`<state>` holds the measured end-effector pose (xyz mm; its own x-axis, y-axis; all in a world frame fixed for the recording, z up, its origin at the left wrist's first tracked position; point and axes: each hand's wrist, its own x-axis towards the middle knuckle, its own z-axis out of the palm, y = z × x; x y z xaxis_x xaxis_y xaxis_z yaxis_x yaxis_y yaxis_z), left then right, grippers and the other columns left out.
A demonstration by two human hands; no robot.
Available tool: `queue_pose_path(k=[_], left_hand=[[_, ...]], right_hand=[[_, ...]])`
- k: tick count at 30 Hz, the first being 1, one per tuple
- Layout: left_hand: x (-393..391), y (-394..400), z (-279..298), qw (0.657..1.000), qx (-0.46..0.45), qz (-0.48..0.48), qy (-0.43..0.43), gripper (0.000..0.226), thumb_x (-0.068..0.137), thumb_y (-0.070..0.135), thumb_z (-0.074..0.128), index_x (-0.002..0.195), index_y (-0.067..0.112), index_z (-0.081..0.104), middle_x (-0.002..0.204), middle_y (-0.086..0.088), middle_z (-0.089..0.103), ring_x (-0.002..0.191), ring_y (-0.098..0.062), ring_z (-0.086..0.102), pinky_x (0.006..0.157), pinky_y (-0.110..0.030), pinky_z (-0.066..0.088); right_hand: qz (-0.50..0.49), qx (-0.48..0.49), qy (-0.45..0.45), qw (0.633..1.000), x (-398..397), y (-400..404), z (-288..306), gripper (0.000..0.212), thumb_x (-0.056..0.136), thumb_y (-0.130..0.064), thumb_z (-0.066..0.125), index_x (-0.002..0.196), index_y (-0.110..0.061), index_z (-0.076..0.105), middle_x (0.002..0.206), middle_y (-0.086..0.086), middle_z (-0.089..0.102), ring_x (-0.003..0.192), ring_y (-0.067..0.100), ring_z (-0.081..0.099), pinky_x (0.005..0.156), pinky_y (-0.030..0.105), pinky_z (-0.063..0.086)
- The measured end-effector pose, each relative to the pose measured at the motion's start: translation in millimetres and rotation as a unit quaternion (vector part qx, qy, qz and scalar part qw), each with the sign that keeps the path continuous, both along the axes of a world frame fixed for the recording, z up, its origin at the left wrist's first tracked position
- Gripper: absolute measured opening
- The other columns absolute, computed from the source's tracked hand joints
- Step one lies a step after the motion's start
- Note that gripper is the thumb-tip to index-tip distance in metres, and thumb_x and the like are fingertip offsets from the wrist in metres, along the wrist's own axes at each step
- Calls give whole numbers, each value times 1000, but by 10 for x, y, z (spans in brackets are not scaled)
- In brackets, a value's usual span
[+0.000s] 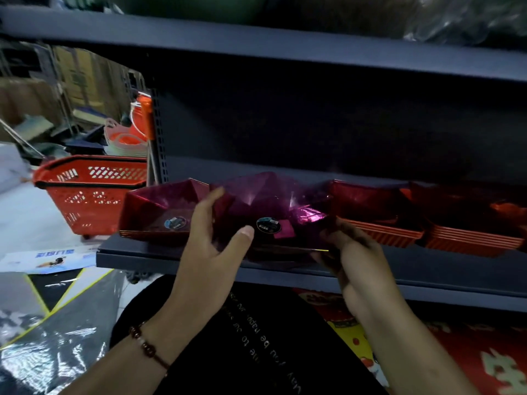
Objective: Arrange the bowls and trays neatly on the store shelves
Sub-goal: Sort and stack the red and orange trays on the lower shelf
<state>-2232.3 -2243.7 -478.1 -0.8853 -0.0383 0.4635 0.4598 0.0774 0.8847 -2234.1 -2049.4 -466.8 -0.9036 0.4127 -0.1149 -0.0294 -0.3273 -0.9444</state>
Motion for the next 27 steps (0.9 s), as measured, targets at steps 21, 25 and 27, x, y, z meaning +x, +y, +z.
queue_pose_path(k=[21, 25, 27], left_hand=[[-923, -1493, -260, 969, 27, 227, -89, 50, 93, 7, 50, 141, 19, 47, 122, 12, 60, 113, -8, 55, 101, -28, 43], [-1030, -1451, -410, 963, -36, 235, -130, 53, 93, 7, 43, 146, 12, 40, 153, -6, 36, 142, -16, 30, 118, -34, 21], [-1043, -1422, -466, 957, -59, 240, -150, 56, 93, 6, 41, 148, 13, 36, 157, -3, 27, 144, -13, 24, 116, -24, 16]], right_hand=[[146, 506, -4, 850, -1213, -1681, -46, 20, 83, -11, 54, 64, -9, 59, 67, 6, 62, 67, 23, 58, 59, 29, 42], [158, 618, -47, 769, -1290, -1720, -206, 16, 83, -5, 46, 71, -9, 57, 78, 5, 61, 74, 24, 56, 59, 23, 35], [130, 624, -29, 770, -1274, -1728, -282, 15, 85, -6, 46, 85, -8, 61, 92, 10, 64, 84, 26, 58, 67, 26, 38]])
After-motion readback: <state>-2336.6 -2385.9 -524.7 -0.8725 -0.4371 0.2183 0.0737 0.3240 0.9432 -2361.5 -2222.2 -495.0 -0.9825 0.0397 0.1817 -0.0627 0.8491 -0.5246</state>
